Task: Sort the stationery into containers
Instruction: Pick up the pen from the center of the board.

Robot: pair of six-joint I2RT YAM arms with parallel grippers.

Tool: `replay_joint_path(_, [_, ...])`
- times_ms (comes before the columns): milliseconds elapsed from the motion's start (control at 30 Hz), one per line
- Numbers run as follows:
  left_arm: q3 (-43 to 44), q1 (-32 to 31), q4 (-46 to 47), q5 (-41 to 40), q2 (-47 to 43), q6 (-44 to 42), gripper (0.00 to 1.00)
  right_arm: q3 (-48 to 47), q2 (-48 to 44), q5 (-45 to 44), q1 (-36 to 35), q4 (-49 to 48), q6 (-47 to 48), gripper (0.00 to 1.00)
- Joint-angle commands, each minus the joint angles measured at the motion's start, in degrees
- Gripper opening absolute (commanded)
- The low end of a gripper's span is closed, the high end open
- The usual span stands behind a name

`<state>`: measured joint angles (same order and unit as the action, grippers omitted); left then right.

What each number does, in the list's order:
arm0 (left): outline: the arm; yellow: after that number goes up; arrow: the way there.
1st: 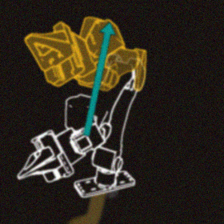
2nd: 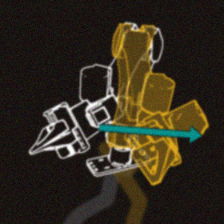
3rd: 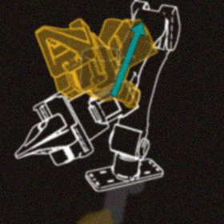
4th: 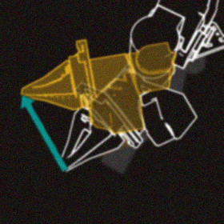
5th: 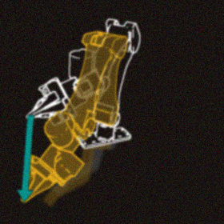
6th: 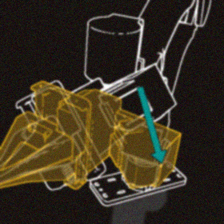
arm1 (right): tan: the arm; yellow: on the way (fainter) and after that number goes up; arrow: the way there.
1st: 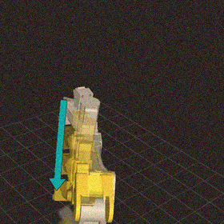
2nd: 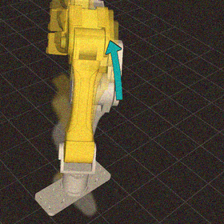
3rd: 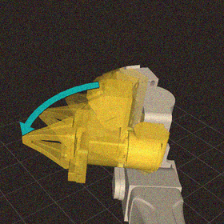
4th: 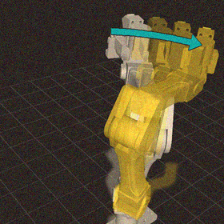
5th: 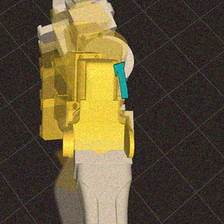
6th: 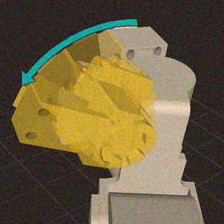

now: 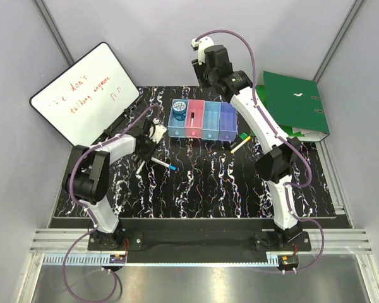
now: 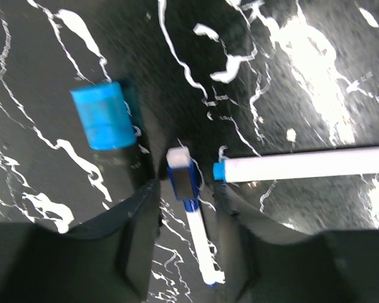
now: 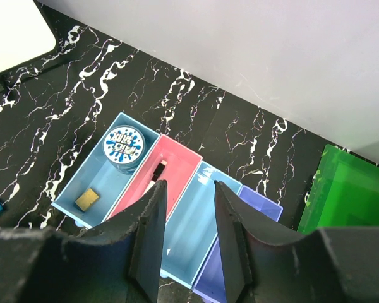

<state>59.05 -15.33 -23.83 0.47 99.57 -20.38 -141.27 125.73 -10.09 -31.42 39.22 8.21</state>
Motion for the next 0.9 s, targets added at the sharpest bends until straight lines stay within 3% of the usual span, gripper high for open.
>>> replay_joint_path(0, [1.6, 0.0, 1.5, -2.7, 2.5, 0.0, 0.41, -0.4, -2.7, -1.3, -0.8, -1.5, 0.5, 0.43])
replay_joint_path(300, [3.1, 0.0, 1.1, -2.8, 3.6, 0.1, 0.35, 0.0, -2.9, -1.3, -0.9, -1.3, 0.5, 0.43])
replay_joint_path(533, [3.2, 0.0, 0.3, -2.8, 4.0, 0.0, 0.15, 0.9, -3.7, -1.4, -0.8, -1.3, 0.8, 0.42])
replay_joint_path(633, [3.2, 0.0, -0.3, -2.7, 3.8, 0.1, 0.00, 1.6, -4.3, -1.7, -0.9, -1.4, 1.2, 0.42])
replay_joint_path(867, [4.9, 0.0, -2.9, -0.8, 1.2, 1.0, 0.00, 3.5, -6.5, -5.9, -0.8, -1.7, 1.7, 0.43])
